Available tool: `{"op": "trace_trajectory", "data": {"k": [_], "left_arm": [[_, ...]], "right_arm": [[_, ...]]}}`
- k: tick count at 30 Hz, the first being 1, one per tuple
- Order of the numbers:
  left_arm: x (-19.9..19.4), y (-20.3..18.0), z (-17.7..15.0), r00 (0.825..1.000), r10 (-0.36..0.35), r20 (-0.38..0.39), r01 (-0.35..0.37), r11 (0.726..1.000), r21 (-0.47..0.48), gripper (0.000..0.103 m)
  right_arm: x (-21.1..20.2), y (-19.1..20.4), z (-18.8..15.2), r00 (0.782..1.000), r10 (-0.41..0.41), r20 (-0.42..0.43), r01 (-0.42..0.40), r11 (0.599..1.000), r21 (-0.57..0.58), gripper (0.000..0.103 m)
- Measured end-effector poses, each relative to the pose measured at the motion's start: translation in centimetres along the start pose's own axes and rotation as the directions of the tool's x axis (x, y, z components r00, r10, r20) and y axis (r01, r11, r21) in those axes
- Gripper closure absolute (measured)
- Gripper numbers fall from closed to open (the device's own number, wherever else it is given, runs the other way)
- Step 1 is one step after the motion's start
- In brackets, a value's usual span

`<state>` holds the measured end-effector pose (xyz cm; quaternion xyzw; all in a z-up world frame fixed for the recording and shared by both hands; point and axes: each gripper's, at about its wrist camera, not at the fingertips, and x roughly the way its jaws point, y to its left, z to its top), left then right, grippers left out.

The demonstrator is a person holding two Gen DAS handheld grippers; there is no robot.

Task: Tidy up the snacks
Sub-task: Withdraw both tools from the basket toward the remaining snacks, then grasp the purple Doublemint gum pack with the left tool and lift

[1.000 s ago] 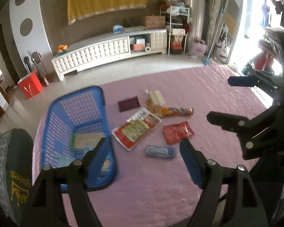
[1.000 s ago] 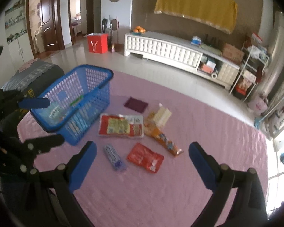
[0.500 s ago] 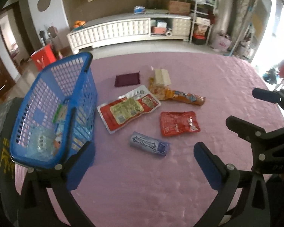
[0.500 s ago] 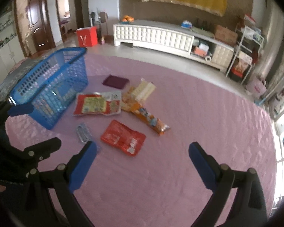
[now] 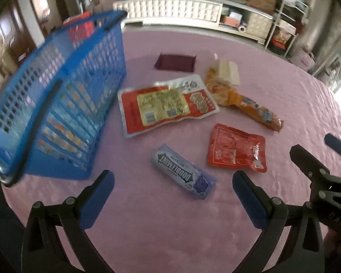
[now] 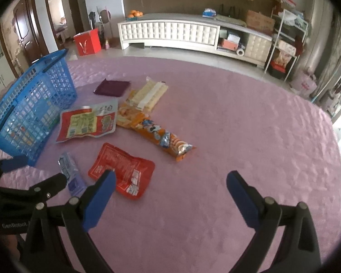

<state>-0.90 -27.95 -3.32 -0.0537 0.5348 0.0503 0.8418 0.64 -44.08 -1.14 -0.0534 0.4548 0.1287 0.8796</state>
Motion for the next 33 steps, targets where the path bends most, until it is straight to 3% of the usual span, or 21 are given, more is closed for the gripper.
{"op": "trace_trajectory", "data": {"k": [6,10,12,15,18,19,20,24,29,33], "left_arm": [[2.5,0.1,0.3,0.999,-0.012,-0.038,0.011,0.999,-0.045,0.000],[3.6,-0.1,0.3,0.999,-0.009,-0.053,0.005,0.998,-0.058,0.001],[3.9,-0.1,0.2,0.998,-0.025,-0.064,0.021,0.997,-0.068,0.006],[4.5,-0.5,-0.2,0.995,-0.030,-0.091,0.024,0.998,-0.064,0.023],[4.7,-0.9,-0.5,0.996,-0.033,-0.087,0.028,0.998,-0.059,0.039],[4.7,-1.2,-0.6,0.996,-0.015,-0.085,0.011,0.999,-0.047,0.055],[4.7,-1.5,-0.6,0.996,0.003,-0.088,-0.006,0.999,-0.032,0.060],[4.7,-1.5,-1.1,0.996,-0.024,-0.084,0.023,1.000,-0.012,0.067],[3.7,-0.6,-1.9,0.995,-0.071,-0.069,0.070,0.997,-0.014,0.072],[2.0,-0.4,-2.1,0.995,-0.090,-0.030,0.091,0.996,0.021,0.073]], "right_arm": [[0.7,0.4,-0.5,1.000,0.000,-0.012,0.000,1.000,-0.018,0.004],[1.0,0.7,-0.6,0.999,-0.050,-0.012,0.049,0.997,-0.060,0.004],[1.0,0.5,-0.5,0.999,-0.043,-0.019,0.042,0.998,-0.051,0.004],[0.9,0.3,-0.6,0.999,-0.019,-0.031,0.019,0.999,-0.028,0.004],[0.7,0.3,-0.8,0.997,-0.071,-0.021,0.069,0.996,-0.051,0.004],[0.7,0.0,-0.9,0.997,-0.076,-0.022,0.075,0.996,-0.049,0.004],[0.8,-0.2,-0.8,0.997,-0.067,-0.026,0.066,0.997,-0.039,0.004],[1.0,-1.0,-0.8,0.999,-0.020,-0.046,0.020,1.000,0.004,0.003],[1.2,-0.4,-0.7,0.999,-0.006,-0.048,0.005,1.000,-0.027,0.004],[1.0,0.7,-0.7,0.995,0.085,-0.047,-0.089,0.992,-0.088,0.004]]}}
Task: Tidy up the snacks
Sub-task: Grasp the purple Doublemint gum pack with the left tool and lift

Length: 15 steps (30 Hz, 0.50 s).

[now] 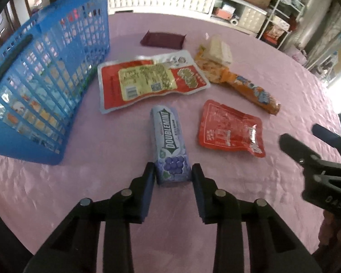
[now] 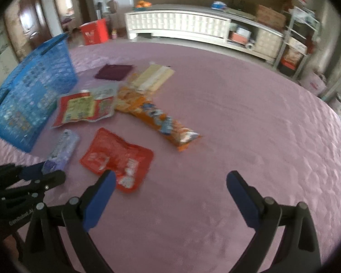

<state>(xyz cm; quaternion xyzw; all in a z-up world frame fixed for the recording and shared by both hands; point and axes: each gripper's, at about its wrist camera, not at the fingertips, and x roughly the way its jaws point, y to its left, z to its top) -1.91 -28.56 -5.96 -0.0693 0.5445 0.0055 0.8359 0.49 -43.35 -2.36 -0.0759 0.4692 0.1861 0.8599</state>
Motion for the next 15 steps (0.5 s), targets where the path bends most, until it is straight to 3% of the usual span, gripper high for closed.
{"op": "trace_trajectory", "data": {"k": [3,6,10,12,15], "left_arm": [[-1.4,0.0,0.1,0.999,-0.026,0.024,0.026,0.999,0.024,0.073],[-2.0,-0.1,0.5,0.999,-0.040,0.033,0.039,0.998,0.049,0.073],[-2.3,0.8,0.9,0.997,-0.067,0.042,0.064,0.996,0.067,0.074],[-2.2,1.0,0.8,0.996,-0.075,0.042,0.071,0.994,0.080,0.074],[-1.9,1.5,0.7,0.995,-0.094,0.046,0.089,0.992,0.090,0.074]], "right_arm": [[0.6,1.2,0.2,0.997,0.065,-0.042,-0.069,0.991,-0.114,0.004],[0.8,2.5,0.4,0.997,0.055,-0.045,-0.064,0.970,-0.232,0.004],[2.8,4.2,0.3,0.992,0.054,-0.117,-0.097,0.907,-0.410,0.004],[3.6,4.6,0.4,0.991,0.040,-0.130,-0.096,0.883,-0.459,0.004],[4.6,4.8,1.2,0.986,0.071,-0.150,-0.133,0.878,-0.461,0.004]]}}
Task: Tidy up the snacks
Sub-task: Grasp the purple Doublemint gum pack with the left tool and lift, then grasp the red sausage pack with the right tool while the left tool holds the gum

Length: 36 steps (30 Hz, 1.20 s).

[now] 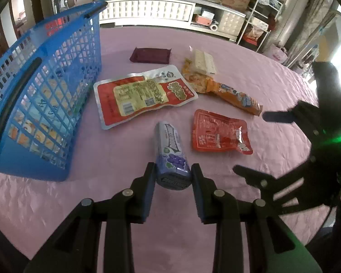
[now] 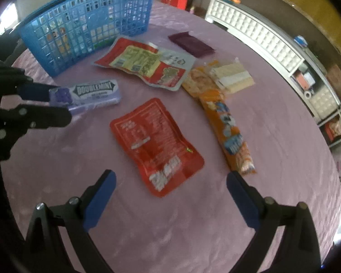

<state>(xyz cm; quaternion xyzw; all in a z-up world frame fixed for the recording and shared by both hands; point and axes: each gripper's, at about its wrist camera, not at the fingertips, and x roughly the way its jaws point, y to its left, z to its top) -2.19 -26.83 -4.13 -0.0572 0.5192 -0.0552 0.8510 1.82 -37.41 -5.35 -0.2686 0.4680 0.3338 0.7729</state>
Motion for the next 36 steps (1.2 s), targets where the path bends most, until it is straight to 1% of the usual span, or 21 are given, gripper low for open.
{"op": "trace_trajectory", "data": {"k": [2,6,10,13,15,20,22,24,26,27,28,30,32,34,35,36], "left_arm": [[0.4,0.6,-0.2,1.000,-0.007,-0.010,0.007,1.000,-0.004,0.075],[1.2,1.3,-0.6,0.999,-0.023,-0.026,0.023,1.000,-0.009,0.075],[2.3,2.3,-0.7,0.997,-0.073,-0.036,0.072,0.997,-0.042,0.075],[2.5,2.1,-0.5,0.997,-0.067,-0.028,0.067,0.998,0.006,0.074],[2.7,1.5,-0.2,0.999,-0.045,-0.029,0.046,0.998,0.052,0.074],[3.2,0.8,0.4,1.000,-0.015,-0.021,0.017,0.994,0.104,0.072],[3.4,0.4,0.6,1.000,-0.010,-0.024,0.013,0.991,0.130,0.070],[3.6,0.2,0.8,1.000,-0.001,-0.025,0.005,0.989,0.148,0.069],[3.7,0.1,1.0,1.000,0.005,-0.027,-0.001,0.987,0.159,0.070],[3.8,-0.1,1.1,1.000,0.012,-0.029,-0.006,0.986,0.169,0.070],[3.9,-0.2,1.2,0.999,0.021,-0.027,-0.016,0.984,0.179,0.073],[4.0,-0.2,1.3,1.000,0.008,-0.026,-0.003,0.984,0.177,0.074],[4.0,-0.2,1.2,1.000,-0.001,-0.027,0.006,0.984,0.180,0.074],[3.7,-0.3,0.8,1.000,-0.021,-0.023,0.025,0.983,0.180,0.075],[3.6,-0.4,0.6,1.000,-0.022,-0.019,0.025,0.983,0.183,0.075],[3.3,-0.7,0.3,1.000,-0.022,-0.009,0.023,0.981,0.194,0.075]], "right_arm": [[0.5,0.0,0.7,0.999,0.031,-0.010,-0.031,0.999,-0.013,0.004],[1.9,0.6,2.2,0.998,0.035,-0.044,-0.040,0.994,-0.102,0.004],[2.6,0.3,3.2,0.995,0.085,-0.052,-0.091,0.988,-0.128,0.005],[3.2,-0.5,3.8,0.988,0.141,-0.066,-0.148,0.983,-0.112,0.007],[3.2,-0.6,4.0,0.987,0.144,-0.067,-0.152,0.981,-0.124,0.007],[3.4,-1.1,4.1,0.986,0.148,-0.073,-0.156,0.979,-0.129,0.007],[3.4,-1.3,4.0,0.987,0.150,-0.058,-0.156,0.979,-0.127,0.007],[3.1,-1.4,3.0,0.988,0.150,-0.031,-0.153,0.980,-0.127,0.008],[2.5,-1.2,2.1,0.989,0.150,-0.006,-0.150,0.981,-0.122,0.013],[2.2,-1.3,2.0,0.989,0.147,0.001,-0.146,0.983,-0.112,0.021],[1.8,-1.4,1.7,0.990,0.142,0.012,-0.140,0.985,-0.104,0.035],[1.4,-1.5,1.5,0.992,0.122,0.025,-0.119,0.990,-0.082,0.041],[1.0,-1.3,1.3,0.994,0.106,0.031,-0.103,0.990,-0.094,0.047],[0.4,-1.0,1.4,0.996,0.087,0.036,-0.084,0.993,-0.086,0.063],[-0.1,-0.9,1.4,0.997,0.058,0.051,-0.054,0.995,-0.080,0.070],[-0.2,-0.9,1.4,0.998,0.043,0.046,-0.040,0.997,-0.065,0.080]]}}
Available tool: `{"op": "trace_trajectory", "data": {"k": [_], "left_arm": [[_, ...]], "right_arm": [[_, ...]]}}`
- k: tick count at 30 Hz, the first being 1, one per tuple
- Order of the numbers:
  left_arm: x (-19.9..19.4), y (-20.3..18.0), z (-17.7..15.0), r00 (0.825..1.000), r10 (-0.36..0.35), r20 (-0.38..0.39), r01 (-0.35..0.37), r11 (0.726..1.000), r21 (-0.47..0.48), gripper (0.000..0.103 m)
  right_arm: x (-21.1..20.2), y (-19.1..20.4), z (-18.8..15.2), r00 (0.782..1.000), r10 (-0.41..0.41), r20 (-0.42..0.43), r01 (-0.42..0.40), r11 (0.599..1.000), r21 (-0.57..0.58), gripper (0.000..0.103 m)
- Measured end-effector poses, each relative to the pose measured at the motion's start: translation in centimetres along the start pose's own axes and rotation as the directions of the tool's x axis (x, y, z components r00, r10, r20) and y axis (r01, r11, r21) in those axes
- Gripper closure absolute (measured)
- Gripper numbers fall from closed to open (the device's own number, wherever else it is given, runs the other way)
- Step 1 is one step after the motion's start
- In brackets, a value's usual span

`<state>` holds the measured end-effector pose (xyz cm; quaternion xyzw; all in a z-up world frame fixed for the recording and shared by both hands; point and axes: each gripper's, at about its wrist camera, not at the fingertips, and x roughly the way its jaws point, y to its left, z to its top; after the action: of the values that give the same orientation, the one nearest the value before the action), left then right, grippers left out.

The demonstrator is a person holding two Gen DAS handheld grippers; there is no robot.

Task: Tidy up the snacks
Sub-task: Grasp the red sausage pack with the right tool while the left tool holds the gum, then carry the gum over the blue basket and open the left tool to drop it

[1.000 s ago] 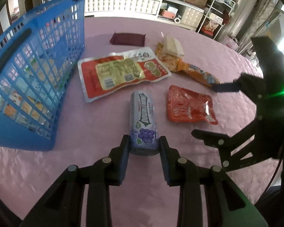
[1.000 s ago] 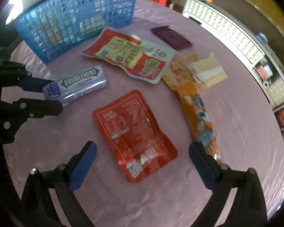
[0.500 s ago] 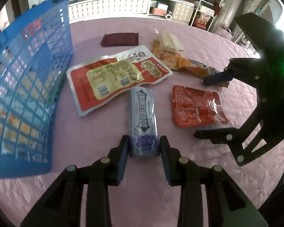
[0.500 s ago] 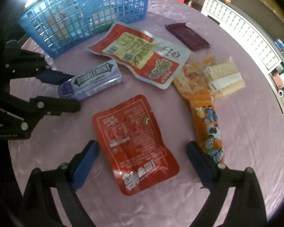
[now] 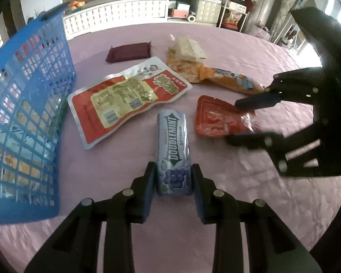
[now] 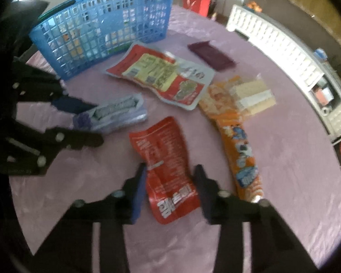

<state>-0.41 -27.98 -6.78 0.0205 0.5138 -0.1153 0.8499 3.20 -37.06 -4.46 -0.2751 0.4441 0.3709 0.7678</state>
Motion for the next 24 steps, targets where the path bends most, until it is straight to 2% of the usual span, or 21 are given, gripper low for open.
{"op": "trace_trajectory", "data": {"k": [4,5,6,16,24], "left_arm": [[-1.6,-1.2,-0.5,0.999,-0.020,0.034,0.018,0.999,0.043,0.075],[-2.0,-1.4,-0.4,0.999,-0.020,0.045,0.018,0.999,0.048,0.075],[-2.5,-1.5,-0.5,0.998,-0.017,0.055,0.014,0.999,0.049,0.075],[-8.8,-0.9,-0.3,0.987,-0.012,0.161,0.009,1.000,0.014,0.075],[-15.2,0.9,0.1,0.961,-0.015,0.275,0.011,1.000,0.017,0.075]], "right_arm": [[-0.7,0.2,-0.7,1.000,-0.007,-0.012,0.007,0.999,0.036,0.085],[-1.1,0.3,-0.9,1.000,-0.006,-0.004,0.006,0.999,0.049,0.096],[-1.5,0.3,-1.0,1.000,-0.007,-0.003,0.007,0.998,0.070,0.102],[-7.8,2.5,0.4,0.994,-0.055,0.098,0.042,0.990,0.133,0.102],[-13.6,5.1,4.1,0.967,-0.111,0.229,0.076,0.985,0.156,0.102]]}}
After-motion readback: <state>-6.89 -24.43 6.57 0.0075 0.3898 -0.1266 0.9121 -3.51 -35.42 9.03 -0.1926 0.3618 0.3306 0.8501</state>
